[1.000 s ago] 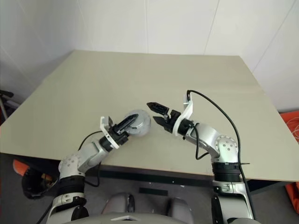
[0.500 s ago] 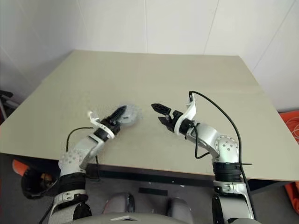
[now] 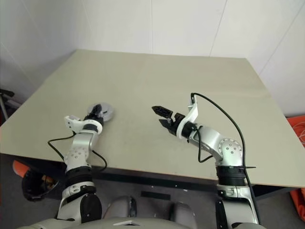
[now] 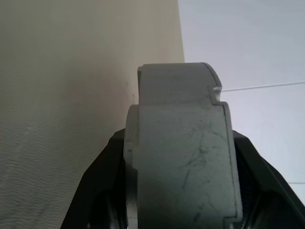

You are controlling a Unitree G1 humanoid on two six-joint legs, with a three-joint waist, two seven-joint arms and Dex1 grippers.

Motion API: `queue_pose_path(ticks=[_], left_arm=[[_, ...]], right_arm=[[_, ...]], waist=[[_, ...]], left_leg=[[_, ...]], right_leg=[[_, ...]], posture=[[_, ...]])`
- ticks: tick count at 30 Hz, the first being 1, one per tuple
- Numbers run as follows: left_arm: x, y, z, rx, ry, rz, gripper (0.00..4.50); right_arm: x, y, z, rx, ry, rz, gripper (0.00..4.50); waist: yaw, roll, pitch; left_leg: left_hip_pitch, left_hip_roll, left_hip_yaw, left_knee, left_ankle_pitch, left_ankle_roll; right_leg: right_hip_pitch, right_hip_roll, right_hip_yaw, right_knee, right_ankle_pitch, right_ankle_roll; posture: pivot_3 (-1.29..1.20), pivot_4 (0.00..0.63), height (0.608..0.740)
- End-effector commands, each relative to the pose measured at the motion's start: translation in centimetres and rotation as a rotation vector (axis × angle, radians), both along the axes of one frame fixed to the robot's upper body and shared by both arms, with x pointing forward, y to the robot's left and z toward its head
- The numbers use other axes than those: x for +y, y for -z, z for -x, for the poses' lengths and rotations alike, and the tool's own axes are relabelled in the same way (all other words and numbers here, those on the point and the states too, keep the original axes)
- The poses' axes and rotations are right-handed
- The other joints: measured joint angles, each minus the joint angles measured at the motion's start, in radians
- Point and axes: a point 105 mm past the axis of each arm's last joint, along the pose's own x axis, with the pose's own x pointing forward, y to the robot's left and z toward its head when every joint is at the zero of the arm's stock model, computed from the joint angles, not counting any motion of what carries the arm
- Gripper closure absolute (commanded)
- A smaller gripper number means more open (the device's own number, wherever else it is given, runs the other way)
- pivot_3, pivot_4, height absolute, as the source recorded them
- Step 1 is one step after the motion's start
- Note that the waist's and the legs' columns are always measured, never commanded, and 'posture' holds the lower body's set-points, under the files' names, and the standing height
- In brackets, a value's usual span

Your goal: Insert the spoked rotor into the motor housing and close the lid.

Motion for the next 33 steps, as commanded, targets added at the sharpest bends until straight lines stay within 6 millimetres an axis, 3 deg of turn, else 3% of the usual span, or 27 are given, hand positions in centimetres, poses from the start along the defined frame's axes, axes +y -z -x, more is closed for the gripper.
queue_pose_path(ticks=[1, 12, 20, 26, 33], left_arm=[[0.9, -2.0, -0.6, -0.052, -0.062, -0.019, 2.41], [1.5, 0.9, 0.5, 0.070, -0.104, -0.019, 2.41], [1.6, 2.0, 1.0, 0.132, -0.105, -0.042, 0.06], [2.2, 3.1, 2.3, 0.208, -0.102, -0.064, 0.02], [2.1, 4.2, 5.8, 0.330, -0.035, -0.081, 0.02]], right_arm=[[0.0, -1.6, 0.8, -0.081, -0.022, -0.015, 0.00], [0.5, -0.6, 2.8, -0.167, -0.091, 0.127, 0.00], [0.4, -0.5, 2.7, -0.191, -0.106, 0.161, 0.00], [0.4, -0.5, 2.7, -0.203, -0.112, 0.172, 0.00], [0.4, -0.6, 2.6, -0.211, -0.121, 0.179, 0.00]], waist=[[0.000, 0.000, 0.000], [-0.004, -0.001, 0.000], [-0.007, 0.003, -0.002], [-0.012, 0.003, -0.003], [-0.031, 0.009, -0.009]], left_leg=[[-0.001, 0.000, -0.002, 0.001, 0.000, 0.000], [0.004, 0.001, -0.004, 0.004, 0.000, 0.000], [0.011, 0.001, -0.004, 0.004, -0.001, 0.001], [0.017, 0.001, -0.004, 0.003, -0.001, 0.002], [0.016, 0.001, -0.003, 0.002, -0.006, 0.003]], right_leg=[[0.001, 0.000, -0.002, 0.000, 0.000, 0.000], [0.007, 0.000, -0.003, 0.000, 0.000, 0.001], [0.015, -0.001, -0.003, -0.001, 0.000, 0.001], [0.020, -0.001, -0.003, -0.004, -0.003, -0.003], [0.020, -0.001, -0.003, -0.004, -0.004, -0.002]], posture=[[0.00, 0.000, 0.740], [0.00, 0.000, 0.740], [0.00, 0.000, 0.740], [0.00, 0.000, 0.740], [0.00, 0.000, 0.740]])
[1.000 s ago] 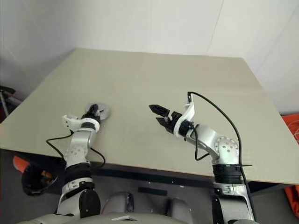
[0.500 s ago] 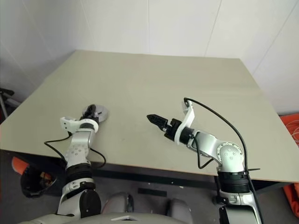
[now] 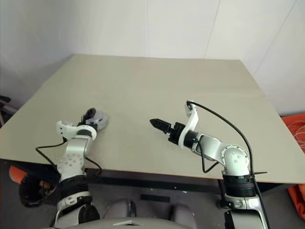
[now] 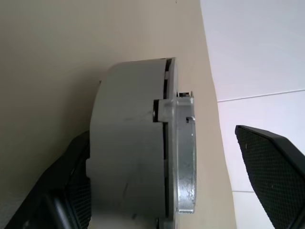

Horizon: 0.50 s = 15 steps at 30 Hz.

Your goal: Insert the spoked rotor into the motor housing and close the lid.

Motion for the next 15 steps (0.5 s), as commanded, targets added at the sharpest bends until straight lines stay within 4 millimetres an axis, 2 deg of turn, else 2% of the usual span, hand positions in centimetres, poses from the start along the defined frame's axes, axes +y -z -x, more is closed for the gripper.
queue_pose_path(ticks=[1, 9, 12, 15], left_arm=[[0.2, 3.0, 2.7, 0.180, 0.013, 0.012, 0.02], [-0.8, 2.8, 5.2, 0.288, 0.173, -0.020, 0.02], [-2.3, 2.2, 5.8, 0.298, 0.275, -0.015, 0.02], [-4.5, 0.6, 5.7, 0.248, 0.406, -0.011, 0.02]], right_arm=[[0.4, -1.6, 0.1, -0.072, -0.031, -0.004, 0.00], [0.6, -1.5, 0.1, -0.071, -0.047, -0.003, 0.00], [0.6, -1.3, 0.3, -0.065, -0.047, -0.006, 0.00], [0.7, -1.1, 0.5, -0.059, -0.048, -0.007, 0.00]], waist=[[-0.003, 0.002, -0.002], [-0.004, 0.004, -0.005], [-0.002, 0.004, -0.006], [0.001, 0.005, -0.006]], left_leg=[[0.000, 0.000, 0.000, 0.000, -0.001, 0.000], [0.001, 0.000, 0.001, 0.000, -0.002, 0.000], [0.001, -0.001, 0.000, 0.000, -0.002, 0.001], [0.001, -0.002, 0.000, 0.000, -0.002, 0.001]], right_leg=[[0.000, 0.000, 0.000, 0.000, 0.000, 0.000], [0.001, 0.000, 0.000, 0.000, -0.005, -0.002], [0.001, 0.000, 0.000, -0.001, -0.005, -0.001], [0.001, 0.000, 0.000, -0.001, -0.006, 0.000]], posture=[[0.00, 0.000, 0.740], [0.00, 0.000, 0.740], [0.00, 0.000, 0.740], [0.00, 0.000, 0.740]])
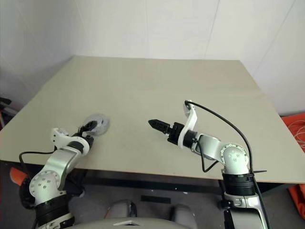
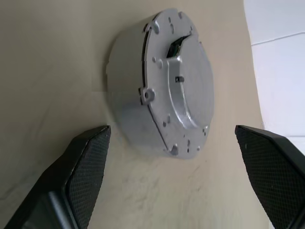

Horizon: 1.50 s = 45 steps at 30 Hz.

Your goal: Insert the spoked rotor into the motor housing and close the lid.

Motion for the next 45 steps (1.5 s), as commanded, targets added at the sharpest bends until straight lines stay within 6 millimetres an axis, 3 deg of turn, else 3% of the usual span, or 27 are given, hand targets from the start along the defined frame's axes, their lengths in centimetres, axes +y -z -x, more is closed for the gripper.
queue_pose_path(ticks=[1, 4, 6, 8, 12, 15, 22, 26, 35, 45], left_arm=[[-4.2, -0.2, 0.5, 0.031, 0.220, 0.046, 0.02], [-6.1, -2.6, -0.1, -0.076, 0.367, 0.020, 0.02], [-7.3, -5.6, -1.4, -0.240, 0.465, -0.066, 0.02], [-7.9, -7.2, -2.1, -0.342, 0.519, -0.135, 0.02], [-8.6, -9.1, -3.9, -0.569, 0.584, -0.500, 0.02], [-9.1, -8.7, -4.1, -0.702, 0.615, -0.749, 0.02], [-9.4, -7.3, -4.1, -0.870, 0.588, -1.045, 0.02], [-9.2, -6.8, -4.1, -0.898, 0.540, -1.107, 0.02], [-7.6, -6.6, -4.5, -0.896, 0.401, -1.186, 0.02], [-6.6, -6.0, -4.8, -0.836, 0.359, -1.172, 0.02]], right_arm=[[0.4, -1.1, 0.5, -0.046, -0.020, -0.022, 0.00], [0.3, -1.0, 0.7, -0.047, -0.013, -0.018, 0.00], [-0.1, -1.2, 0.8, -0.081, 0.009, 0.015, 0.00], [-0.4, -1.3, 1.0, -0.116, 0.021, 0.057, 0.00], [-1.6, -1.2, 1.2, -0.333, 0.105, 0.270, 0.00], [-2.8, -0.9, 1.4, -0.460, 0.185, 0.375, 0.00], [-6.0, 0.1, 1.4, -0.739, 0.378, 0.677, 0.00], [-7.5, 0.3, 1.8, -0.823, 0.496, 0.778, 0.00], [-12.0, 1.1, 3.2, -0.791, 0.816, 0.952, 0.00], [-12.1, 1.6, 3.4, -0.773, 0.843, 0.960, 0.00]], waist=[[0.006, 0.000, 0.000], [0.028, -0.002, 0.001], [0.031, -0.005, 0.003], [0.030, -0.008, 0.004], [0.022, -0.006, 0.003], [0.024, -0.006, 0.002], [0.023, -0.005, 0.002], [0.022, -0.005, 0.002], [0.018, -0.005, 0.002], [0.003, -0.004, 0.002]], left_leg=[[0.000, -0.001, 0.000, 0.000, 0.000, 0.000], [-0.001, -0.003, -0.001, 0.000, 0.000, 0.000], [-0.003, -0.003, -0.001, 0.001, 0.000, 0.000], [-0.005, -0.002, -0.002, 0.001, 0.001, -0.002], [-0.004, -0.002, -0.002, -0.001, 0.002, -0.004], [-0.006, -0.001, -0.002, -0.004, 0.002, -0.004], [-0.009, -0.004, -0.002, -0.014, 0.001, -0.001], [-0.006, -0.004, -0.001, -0.015, 0.001, -0.001], [0.002, -0.003, -0.001, -0.015, -0.001, 0.002], [0.003, -0.002, 0.000, -0.015, -0.001, 0.002]], right_leg=[[0.000, 0.000, 0.000, 0.000, 0.000, 0.000], [0.000, -0.001, 0.000, 0.000, -0.001, 0.002], [0.000, -0.002, 0.000, 0.000, -0.001, 0.003], [-0.002, -0.002, 0.000, 0.000, 0.000, 0.004], [-0.001, -0.002, 0.002, -0.002, 0.002, 0.008], [-0.004, 0.000, 0.001, -0.007, 0.003, 0.010], [-0.005, -0.001, 0.001, -0.015, 0.005, 0.012], [-0.003, -0.001, 0.001, -0.015, 0.004, 0.011], [0.002, -0.001, 0.002, -0.014, 0.002, 0.004], [0.003, -0.001, 0.002, -0.014, 0.004, 0.001]], posture=[[0.00, 0.000, 0.740], [0.00, 0.000, 0.740], [0.00, 0.000, 0.740], [0.00, 0.000, 0.740], [0.00, 0.000, 0.740], [0.00, 0.000, 0.740], [0.00, 0.000, 0.740], [0.00, 0.000, 0.740], [0.00, 0.000, 0.740], [0.00, 0.000, 0.740]])
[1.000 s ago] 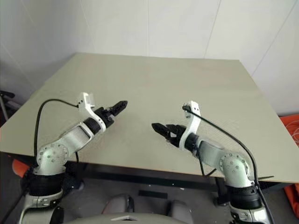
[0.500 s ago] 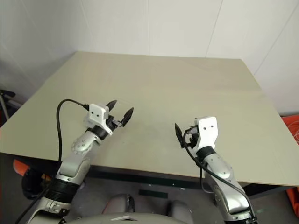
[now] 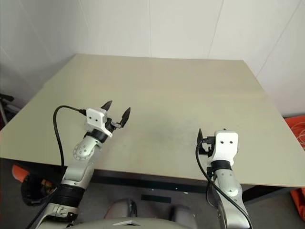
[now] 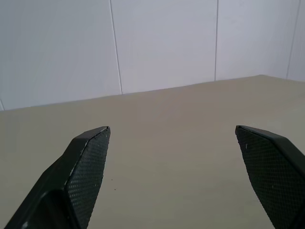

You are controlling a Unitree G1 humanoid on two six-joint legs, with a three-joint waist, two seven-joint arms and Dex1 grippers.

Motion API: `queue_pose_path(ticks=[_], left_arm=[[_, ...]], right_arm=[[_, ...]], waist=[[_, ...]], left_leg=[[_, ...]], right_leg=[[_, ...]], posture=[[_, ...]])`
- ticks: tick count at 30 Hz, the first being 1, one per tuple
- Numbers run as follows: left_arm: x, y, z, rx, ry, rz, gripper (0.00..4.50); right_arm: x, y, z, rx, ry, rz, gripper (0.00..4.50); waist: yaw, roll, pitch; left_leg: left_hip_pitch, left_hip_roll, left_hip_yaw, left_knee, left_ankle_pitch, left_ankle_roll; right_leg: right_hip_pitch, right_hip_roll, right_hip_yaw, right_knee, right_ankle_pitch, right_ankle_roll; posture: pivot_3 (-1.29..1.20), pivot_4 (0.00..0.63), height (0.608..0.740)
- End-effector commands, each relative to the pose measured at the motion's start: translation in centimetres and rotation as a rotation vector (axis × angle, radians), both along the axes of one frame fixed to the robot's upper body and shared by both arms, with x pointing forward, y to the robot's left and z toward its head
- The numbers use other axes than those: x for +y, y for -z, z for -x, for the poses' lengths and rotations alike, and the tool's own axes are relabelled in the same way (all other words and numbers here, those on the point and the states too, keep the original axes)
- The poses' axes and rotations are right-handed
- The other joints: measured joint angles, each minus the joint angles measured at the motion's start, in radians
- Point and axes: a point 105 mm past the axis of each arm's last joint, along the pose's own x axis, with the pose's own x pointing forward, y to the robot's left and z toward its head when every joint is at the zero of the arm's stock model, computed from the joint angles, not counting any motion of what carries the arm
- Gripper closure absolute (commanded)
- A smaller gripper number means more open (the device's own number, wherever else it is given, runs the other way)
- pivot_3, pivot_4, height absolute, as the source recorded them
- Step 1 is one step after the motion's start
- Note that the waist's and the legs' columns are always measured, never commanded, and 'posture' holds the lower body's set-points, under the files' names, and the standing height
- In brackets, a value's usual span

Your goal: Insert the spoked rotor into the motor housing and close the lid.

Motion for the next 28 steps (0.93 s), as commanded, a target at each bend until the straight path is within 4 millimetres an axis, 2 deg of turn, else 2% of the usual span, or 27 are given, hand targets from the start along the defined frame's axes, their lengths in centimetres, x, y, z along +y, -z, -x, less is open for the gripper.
queue_pose_path(ticks=[1, 13, 28], left_arm=[[0.93, -0.71, -0.16, -0.022, -0.047, 0.011, 0.02], [1.68, -0.90, -0.18, 0.022, -0.114, 0.052, 0.02], [1.89, -0.31, 0.02, 0.076, -0.078, 0.088, 0.02]], right_arm=[[-0.05, -1.34, -0.23, -0.060, -0.002, 0.012, 0.00], [0.43, -1.14, -0.30, -0.043, -0.031, 0.015, 0.00], [0.49, -0.92, -0.26, -0.025, -0.038, -0.028, 0.00]], waist=[[-0.004, 0.000, 0.000], [-0.009, 0.000, 0.000], [-0.009, 0.001, 0.000]], left_leg=[[0.000, 0.000, 0.000, 0.000, 0.000, 0.000], [0.001, 0.000, 0.000, 0.000, 0.000, 0.000], [0.002, 0.000, 0.000, 0.000, 0.000, 0.000]], right_leg=[[0.000, 0.000, 0.000, 0.000, 0.000, 0.000], [0.001, 0.000, 0.000, 0.000, 0.003, -0.005], [0.002, 0.000, 0.000, 0.000, 0.003, -0.005]], posture=[[0.00, 0.000, 0.740], [0.00, 0.000, 0.740], [0.00, 0.000, 0.740]])
